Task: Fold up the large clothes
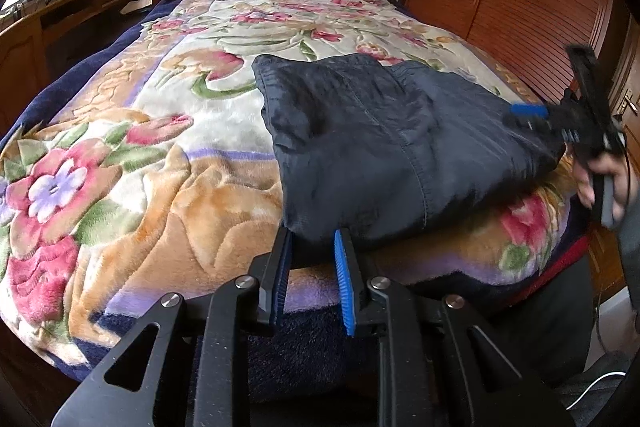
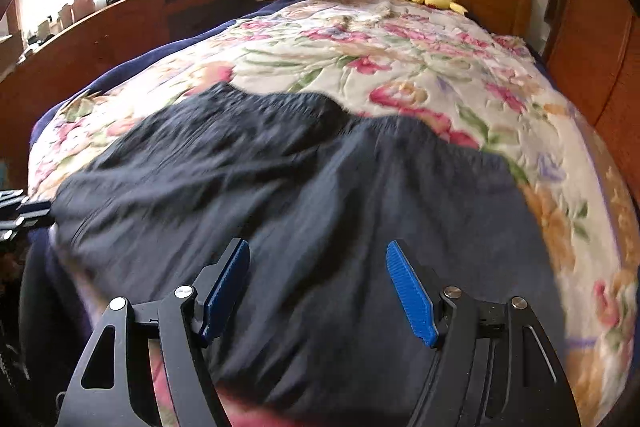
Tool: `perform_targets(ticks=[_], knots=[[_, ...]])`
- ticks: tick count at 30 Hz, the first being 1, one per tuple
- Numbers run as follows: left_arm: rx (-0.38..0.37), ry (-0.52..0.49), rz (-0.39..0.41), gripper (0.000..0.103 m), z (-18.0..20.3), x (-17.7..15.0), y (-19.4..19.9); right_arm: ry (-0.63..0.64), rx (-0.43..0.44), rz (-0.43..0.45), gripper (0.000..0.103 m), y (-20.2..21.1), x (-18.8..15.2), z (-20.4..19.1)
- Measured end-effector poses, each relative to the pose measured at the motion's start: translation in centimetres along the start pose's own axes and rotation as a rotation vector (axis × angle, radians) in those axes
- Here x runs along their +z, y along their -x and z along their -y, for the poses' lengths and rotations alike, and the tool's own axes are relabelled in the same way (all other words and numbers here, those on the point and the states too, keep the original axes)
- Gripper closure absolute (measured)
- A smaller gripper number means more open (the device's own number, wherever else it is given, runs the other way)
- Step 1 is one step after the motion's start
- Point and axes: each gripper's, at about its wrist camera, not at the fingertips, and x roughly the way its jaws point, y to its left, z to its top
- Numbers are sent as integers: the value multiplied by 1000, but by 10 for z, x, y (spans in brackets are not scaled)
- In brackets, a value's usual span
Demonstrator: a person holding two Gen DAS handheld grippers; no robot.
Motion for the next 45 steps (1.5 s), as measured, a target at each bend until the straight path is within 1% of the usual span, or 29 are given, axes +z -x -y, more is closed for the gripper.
perform_targets(ticks=[4, 7, 10, 13, 15, 18, 24, 26, 34, 41, 45], knots=[[2, 11, -3, 80, 0, -2, -2, -16, -15, -17, 30, -3, -28, -3], [7, 8, -7, 80, 1, -1, -2, -45, -6, -3, 29, -9, -36, 0], [13, 8, -14, 80, 1, -2, -6, -34, -43, 22, 27, -14, -44, -7], [26, 3, -24, 80, 2, -4, -12, 3, -106, 53, 25, -19, -54, -19], [37, -3, -28, 80, 3, -4, -15, 0, -120, 76, 25, -20, -56, -22], [46, -3, -33, 80, 4, -2, -18, -17, -110, 96, 25, -20, -59, -21], [64, -13, -45, 80, 6, -1, -20, -28, -101, 106, 25, -21, -62, -22], [78, -21, -54, 80, 6, -2, -18, -31, -100, 111, 25, -19, -65, -23], [93, -14, -80, 79, 7, -7, -20, -40, -97, 133, 25, -18, -68, -24], [89, -2, -81, 79, 7, -5, -23, -43, -99, 147, 25, -17, -71, -25], [67, 22, -75, 79, 2, -4, -23, -49, -96, 142, 25, -16, -70, -26]])
